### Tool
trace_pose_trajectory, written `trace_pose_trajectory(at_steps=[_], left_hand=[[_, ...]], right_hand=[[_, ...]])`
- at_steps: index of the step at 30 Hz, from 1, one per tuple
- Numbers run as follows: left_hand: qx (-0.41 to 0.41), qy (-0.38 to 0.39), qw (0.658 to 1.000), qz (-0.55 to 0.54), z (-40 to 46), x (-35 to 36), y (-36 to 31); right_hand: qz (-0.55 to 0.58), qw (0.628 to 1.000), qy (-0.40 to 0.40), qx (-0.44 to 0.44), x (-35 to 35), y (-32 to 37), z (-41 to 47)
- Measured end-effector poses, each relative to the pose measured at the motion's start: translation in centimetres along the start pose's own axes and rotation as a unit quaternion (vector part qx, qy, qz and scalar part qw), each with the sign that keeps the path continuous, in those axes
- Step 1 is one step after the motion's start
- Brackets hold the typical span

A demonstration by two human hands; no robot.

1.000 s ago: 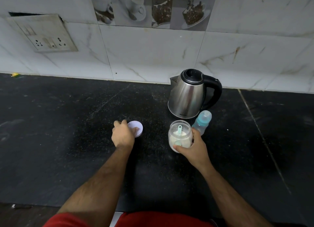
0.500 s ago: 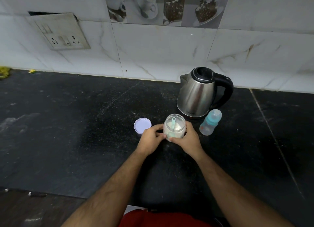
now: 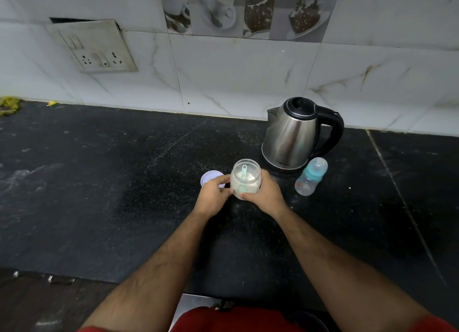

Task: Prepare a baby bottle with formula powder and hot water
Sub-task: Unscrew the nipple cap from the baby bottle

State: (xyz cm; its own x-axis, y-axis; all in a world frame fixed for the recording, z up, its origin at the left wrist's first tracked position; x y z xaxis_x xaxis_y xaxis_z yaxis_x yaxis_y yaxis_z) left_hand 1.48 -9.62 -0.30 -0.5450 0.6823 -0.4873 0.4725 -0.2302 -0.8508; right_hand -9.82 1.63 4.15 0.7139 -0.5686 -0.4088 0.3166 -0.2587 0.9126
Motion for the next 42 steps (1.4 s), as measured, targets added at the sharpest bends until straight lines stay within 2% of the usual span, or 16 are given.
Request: trace_pose_trajectory(at_steps=[5, 8, 12, 16, 23, 31, 38, 42], left_hand=[[0.003, 0.007, 1.0, -0.001, -0.4, 0.0, -0.2], [0.016, 0.006, 1.0, 0.003, -0.8, 0.1, -0.4], [0.041, -0.082, 0.995, 0.025, -2.2, -0.2, -0.1], [0.059, -0.116, 0.991, 0.016, -4.1, 1.4, 0.3], [0.092, -0.006, 0.996, 0.019, -4.8, 7.9, -2.4], [0.069, 0.052, 0.996, 0.011, -1.0, 12.5, -6.8], [0.038, 0.058, 0.998, -0.004, 2.3, 14.5, -9.1], [0.022, 0.074, 0.997, -0.026, 3.3, 15.7, -10.0]], right_hand=[[-0.025, 1.0, 0.01, -0.008, -0.1, -0.8, 0.4], [-0.053, 0.997, 0.028, 0.045, -0.3, -2.9, 0.7], [-0.078, 0.989, 0.015, 0.122, -1.4, -5.1, -0.1], [-0.061, 0.991, -0.038, 0.117, -3.1, -6.1, -2.0], [-0.043, 0.985, -0.124, 0.108, -7.8, -8.1, -5.5], [-0.049, 0.977, -0.169, 0.121, -14.3, -10.7, -5.2], [-0.037, 0.979, -0.12, 0.158, -16.8, -12.5, -2.5], [-0.038, 0.988, -0.057, 0.137, -16.8, -11.8, -0.3]])
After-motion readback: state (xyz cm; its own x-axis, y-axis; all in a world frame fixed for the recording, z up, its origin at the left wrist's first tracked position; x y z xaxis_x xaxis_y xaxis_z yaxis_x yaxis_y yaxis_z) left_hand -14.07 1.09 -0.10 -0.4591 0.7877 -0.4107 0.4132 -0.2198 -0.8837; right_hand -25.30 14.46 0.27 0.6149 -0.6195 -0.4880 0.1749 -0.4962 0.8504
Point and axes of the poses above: each hand's wrist, its own z-axis towards the middle knuckle, its own x-axis out of the palm, y = z × x, the point moved 6 cm from there along z, towards the middle knuckle, and after that the axes turned 5 degrees about z, right-handed, at the moved point
